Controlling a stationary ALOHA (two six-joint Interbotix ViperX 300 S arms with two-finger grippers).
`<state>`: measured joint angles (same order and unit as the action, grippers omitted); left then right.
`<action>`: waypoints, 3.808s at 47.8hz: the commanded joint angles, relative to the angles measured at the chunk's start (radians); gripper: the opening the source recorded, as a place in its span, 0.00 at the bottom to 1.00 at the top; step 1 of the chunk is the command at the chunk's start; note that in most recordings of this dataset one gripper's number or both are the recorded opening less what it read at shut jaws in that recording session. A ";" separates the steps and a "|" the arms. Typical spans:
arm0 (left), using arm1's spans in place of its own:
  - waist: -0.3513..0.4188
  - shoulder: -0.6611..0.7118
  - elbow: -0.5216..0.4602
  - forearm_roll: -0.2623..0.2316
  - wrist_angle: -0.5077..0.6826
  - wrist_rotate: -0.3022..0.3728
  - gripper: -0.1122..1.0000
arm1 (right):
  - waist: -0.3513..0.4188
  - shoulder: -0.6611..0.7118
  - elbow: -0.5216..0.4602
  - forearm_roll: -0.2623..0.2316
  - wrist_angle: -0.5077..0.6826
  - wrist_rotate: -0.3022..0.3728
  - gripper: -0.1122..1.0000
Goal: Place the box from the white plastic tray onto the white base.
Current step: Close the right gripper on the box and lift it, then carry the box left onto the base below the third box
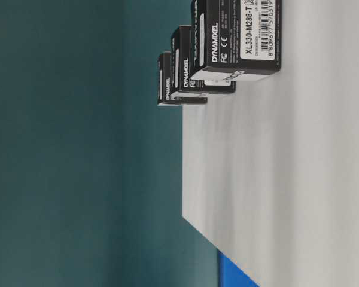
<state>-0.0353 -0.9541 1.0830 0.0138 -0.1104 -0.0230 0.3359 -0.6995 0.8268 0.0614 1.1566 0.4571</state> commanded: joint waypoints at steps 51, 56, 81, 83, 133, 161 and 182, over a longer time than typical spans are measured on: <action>-0.017 -0.002 -0.029 0.002 0.055 -0.008 0.03 | 0.008 0.446 -0.621 -0.005 0.153 0.057 0.63; -0.017 -0.005 -0.029 0.002 0.060 -0.015 0.03 | 0.008 0.543 -0.693 -0.029 0.198 0.051 0.63; -0.017 -0.017 -0.032 0.002 0.097 -0.017 0.03 | -0.002 0.788 -0.787 -0.043 0.115 0.043 0.63; -0.017 -0.018 -0.031 0.002 0.097 -0.015 0.03 | -0.003 0.798 -0.784 -0.043 0.100 0.043 0.63; -0.021 -0.064 -0.034 0.002 0.152 -0.015 0.03 | -0.009 0.856 -0.684 -0.052 -0.038 -0.008 0.63; -0.021 -0.064 -0.034 0.002 0.150 -0.015 0.03 | -0.018 0.848 -0.647 -0.054 -0.043 -0.020 0.63; -0.020 -0.066 -0.031 0.002 0.153 -0.012 0.03 | -0.029 0.847 -0.644 -0.054 -0.072 -0.028 0.63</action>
<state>-0.0552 -1.0247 1.0769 0.0123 0.0476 -0.0368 0.3206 0.1381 0.1779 0.0107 1.0907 0.4341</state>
